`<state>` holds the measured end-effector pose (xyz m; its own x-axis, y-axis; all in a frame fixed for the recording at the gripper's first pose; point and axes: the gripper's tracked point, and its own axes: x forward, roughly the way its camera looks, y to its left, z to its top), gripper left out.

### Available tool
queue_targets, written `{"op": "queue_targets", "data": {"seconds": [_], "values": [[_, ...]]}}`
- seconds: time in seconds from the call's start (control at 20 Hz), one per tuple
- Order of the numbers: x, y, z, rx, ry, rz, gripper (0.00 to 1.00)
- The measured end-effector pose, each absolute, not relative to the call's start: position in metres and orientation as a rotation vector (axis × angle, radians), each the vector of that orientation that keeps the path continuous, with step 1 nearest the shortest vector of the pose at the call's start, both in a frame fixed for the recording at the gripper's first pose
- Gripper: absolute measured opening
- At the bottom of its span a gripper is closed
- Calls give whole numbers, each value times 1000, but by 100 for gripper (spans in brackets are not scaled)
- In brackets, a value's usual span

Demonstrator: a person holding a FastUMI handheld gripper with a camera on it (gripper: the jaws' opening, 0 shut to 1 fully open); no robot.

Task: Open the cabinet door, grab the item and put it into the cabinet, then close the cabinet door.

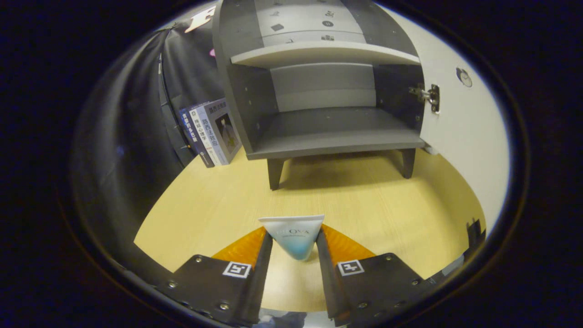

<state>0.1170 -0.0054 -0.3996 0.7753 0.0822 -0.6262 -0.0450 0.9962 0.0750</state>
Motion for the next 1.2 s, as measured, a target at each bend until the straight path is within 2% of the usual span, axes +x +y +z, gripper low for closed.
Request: {"op": "queue_targets", "data": {"seconds": [0.35,0.65,0.85,1.2], "values": [[156,-16,-234,0,442,84,54],[229,-18,-120,-49,234,79,54],[284,-26,-94,-31,164,42,54],[365,-51,-119,-9,188,-30,54]]}}
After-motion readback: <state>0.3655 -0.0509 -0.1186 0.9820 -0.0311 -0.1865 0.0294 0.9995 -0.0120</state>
